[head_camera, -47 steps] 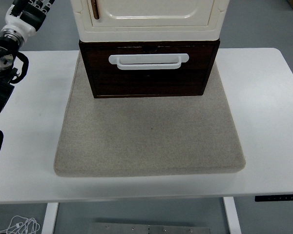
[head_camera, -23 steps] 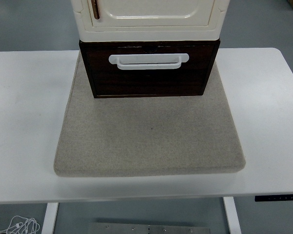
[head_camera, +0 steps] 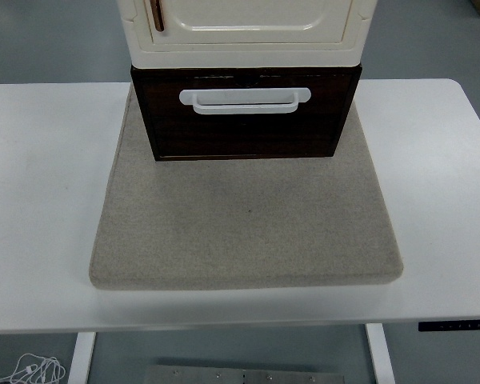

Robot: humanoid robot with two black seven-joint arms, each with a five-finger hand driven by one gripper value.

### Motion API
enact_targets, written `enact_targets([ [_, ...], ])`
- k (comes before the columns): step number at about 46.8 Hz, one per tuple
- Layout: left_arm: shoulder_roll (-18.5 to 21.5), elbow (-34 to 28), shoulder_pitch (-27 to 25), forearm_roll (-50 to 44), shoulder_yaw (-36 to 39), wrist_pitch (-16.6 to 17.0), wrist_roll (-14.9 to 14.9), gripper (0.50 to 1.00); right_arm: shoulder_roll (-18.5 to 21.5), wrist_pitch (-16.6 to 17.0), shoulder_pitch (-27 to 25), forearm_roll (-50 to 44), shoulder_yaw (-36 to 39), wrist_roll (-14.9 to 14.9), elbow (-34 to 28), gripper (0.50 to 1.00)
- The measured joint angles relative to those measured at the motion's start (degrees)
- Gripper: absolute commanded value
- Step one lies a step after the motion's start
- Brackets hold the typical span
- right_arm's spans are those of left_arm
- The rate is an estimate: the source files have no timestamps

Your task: Open the drawer under the combination cabinet

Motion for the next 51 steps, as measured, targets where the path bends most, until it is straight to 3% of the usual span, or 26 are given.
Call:
enact_targets([
  [10, 7.1, -16.1, -2.5, 7.0, 0.0, 0.0, 0.0, 1.000, 0.0, 0.0, 0.0, 0.0, 0.0, 0.0, 0.0, 0.926],
  [20, 10.4, -31.6, -2.6, 11.5, 0.4, 0.6, 0.7, 1.000, 0.0, 0.0, 0.0, 0.0, 0.0, 0.0, 0.0, 0.928],
  [28, 12.8, -43.7, -5.2, 14.1, 8.8, 1.2, 1.1, 1.000, 0.0, 0.0, 0.0, 0.0, 0.0, 0.0, 0.0, 0.926],
  [37, 13.1, -50.0, -10.4, 14.9, 21.3, 1.2, 2.2, 1.000, 0.0, 0.0, 0.0, 0.0, 0.0, 0.0, 0.0, 0.926],
  [51, 13.0, -57.1, -11.0, 24.1, 30.7, -0.2, 9.5, 1.000, 0.0, 0.0, 0.0, 0.0, 0.0, 0.0, 0.0, 0.926],
])
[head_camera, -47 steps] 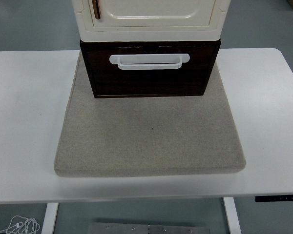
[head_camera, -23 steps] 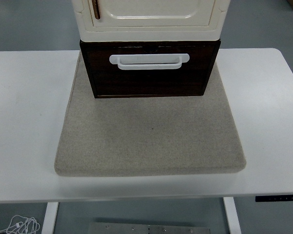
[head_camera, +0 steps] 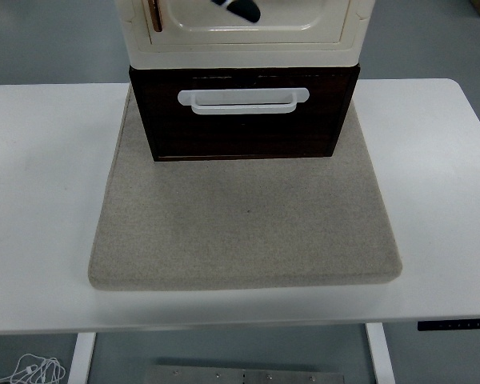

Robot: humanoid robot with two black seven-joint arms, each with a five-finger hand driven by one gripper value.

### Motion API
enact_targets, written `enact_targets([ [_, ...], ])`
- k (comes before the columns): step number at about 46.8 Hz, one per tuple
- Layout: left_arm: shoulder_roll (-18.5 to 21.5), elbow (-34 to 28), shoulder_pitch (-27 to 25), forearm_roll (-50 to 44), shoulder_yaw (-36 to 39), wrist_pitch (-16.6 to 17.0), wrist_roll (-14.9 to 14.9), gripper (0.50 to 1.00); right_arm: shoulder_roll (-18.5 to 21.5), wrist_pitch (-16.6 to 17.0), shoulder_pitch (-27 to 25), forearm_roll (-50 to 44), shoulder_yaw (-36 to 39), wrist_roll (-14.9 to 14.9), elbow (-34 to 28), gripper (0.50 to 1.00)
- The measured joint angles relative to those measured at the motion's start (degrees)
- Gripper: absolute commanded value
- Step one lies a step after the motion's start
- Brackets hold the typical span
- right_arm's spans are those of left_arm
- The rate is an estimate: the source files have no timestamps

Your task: Open the drawer under the combination cabinet

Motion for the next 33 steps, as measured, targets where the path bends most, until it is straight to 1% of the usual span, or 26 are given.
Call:
enact_targets([
  [6, 0.0, -2.4, 0.0, 2.7, 4.5, -0.2, 3.9, 1.000, 0.0, 0.0, 0.0, 0.0, 0.0, 0.0, 0.0, 0.928],
  [12, 0.0, -3.2, 0.1, 5.3, 7.2, -0.2, 5.6, 1.000, 0.0, 0.0, 0.0, 0.0, 0.0, 0.0, 0.0, 0.928],
  [14, -0.1, -3.2, 0.2, 5.7, 7.6, -0.1, 6.7, 1.000, 0.0, 0.0, 0.0, 0.0, 0.0, 0.0, 0.0, 0.926],
  [16, -0.3, -3.2, 0.2, 5.8, 8.0, 0.1, 8.0, 1.000, 0.0, 0.0, 0.0, 0.0, 0.0, 0.0, 0.0, 0.926],
  [20, -0.8, -3.3, 0.9, 5.5, 8.2, 0.8, 11.8, 1.000, 0.0, 0.0, 0.0, 0.0, 0.0, 0.0, 0.0, 0.926],
  [24, -1.4, -3.3, 1.9, 5.2, 8.2, 1.3, 14.2, 1.000, 0.0, 0.0, 0.0, 0.0, 0.0, 0.0, 0.0, 0.928],
  [27, -2.0, -3.1, 2.2, 5.1, 8.2, 1.6, 15.0, 1.000, 0.0, 0.0, 0.0, 0.0, 0.0, 0.0, 0.0, 0.926],
  [33, -3.0, -2.9, 2.4, 5.0, 9.6, 3.4, 15.8, 1.000, 0.0, 0.0, 0.0, 0.0, 0.0, 0.0, 0.0, 0.928],
])
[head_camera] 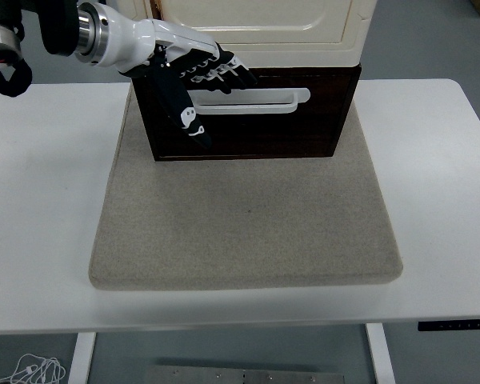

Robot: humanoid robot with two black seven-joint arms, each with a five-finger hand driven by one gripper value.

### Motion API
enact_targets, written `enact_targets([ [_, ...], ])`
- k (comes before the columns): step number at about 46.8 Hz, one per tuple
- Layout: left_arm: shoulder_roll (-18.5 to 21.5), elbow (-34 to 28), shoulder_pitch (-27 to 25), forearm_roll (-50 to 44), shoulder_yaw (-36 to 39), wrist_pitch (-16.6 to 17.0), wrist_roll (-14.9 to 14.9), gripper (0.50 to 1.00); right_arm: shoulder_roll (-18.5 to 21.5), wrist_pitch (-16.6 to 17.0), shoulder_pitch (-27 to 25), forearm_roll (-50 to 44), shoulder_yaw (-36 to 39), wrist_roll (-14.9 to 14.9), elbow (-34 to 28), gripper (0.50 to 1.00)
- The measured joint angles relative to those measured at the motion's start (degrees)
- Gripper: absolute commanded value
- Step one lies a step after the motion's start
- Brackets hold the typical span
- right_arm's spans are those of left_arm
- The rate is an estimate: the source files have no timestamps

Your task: Open the drawer under the combination cabinet

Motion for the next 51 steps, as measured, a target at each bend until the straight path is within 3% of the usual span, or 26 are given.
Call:
enact_targets([
  [15, -4.3, 5.0, 1.1, 0.0, 2.1, 3.5, 0.0, 1.000, 0.0, 0.0, 0.0, 0.0, 0.0, 0.0, 0.0, 0.926],
  [33, -6.0, 8.5, 2.4, 0.0, 2.1, 3.3, -0.1, 1.000, 0.0, 0.0, 0.0, 0.0, 0.0, 0.0, 0.0, 0.928],
  [51, -10.3, 11.2, 3.8, 0.1, 2.0, 3.1, -0.1, 1.000, 0.0, 0.0, 0.0, 0.0, 0.0, 0.0, 0.0, 0.926],
])
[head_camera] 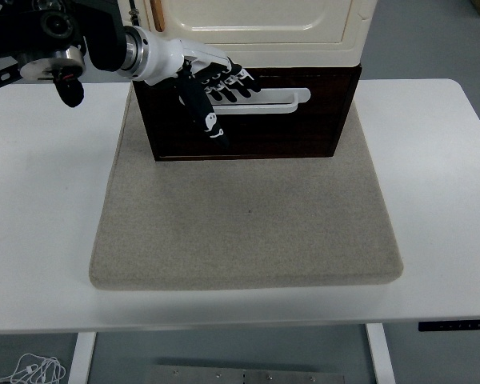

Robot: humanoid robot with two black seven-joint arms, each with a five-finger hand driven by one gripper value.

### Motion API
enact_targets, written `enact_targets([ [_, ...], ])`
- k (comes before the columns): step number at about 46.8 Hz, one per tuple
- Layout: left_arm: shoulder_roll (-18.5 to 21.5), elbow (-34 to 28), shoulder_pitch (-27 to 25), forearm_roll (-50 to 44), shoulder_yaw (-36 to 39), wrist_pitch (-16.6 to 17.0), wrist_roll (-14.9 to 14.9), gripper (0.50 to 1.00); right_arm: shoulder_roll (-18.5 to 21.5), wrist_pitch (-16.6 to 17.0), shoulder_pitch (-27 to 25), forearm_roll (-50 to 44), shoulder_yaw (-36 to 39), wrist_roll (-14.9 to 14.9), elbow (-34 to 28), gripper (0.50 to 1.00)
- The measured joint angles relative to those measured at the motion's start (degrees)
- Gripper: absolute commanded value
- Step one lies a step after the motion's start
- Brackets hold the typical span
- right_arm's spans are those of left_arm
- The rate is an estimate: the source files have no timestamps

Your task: Open the drawer under the combination cabinet

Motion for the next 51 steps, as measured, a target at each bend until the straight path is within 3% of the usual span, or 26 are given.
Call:
enact_targets([
  [51, -4.5, 4.1, 1.7, 1.0, 0.1, 0.0, -0.2, 1.000, 0.0, 0.0, 0.0, 0.0, 0.0, 0.0, 0.0, 0.926],
])
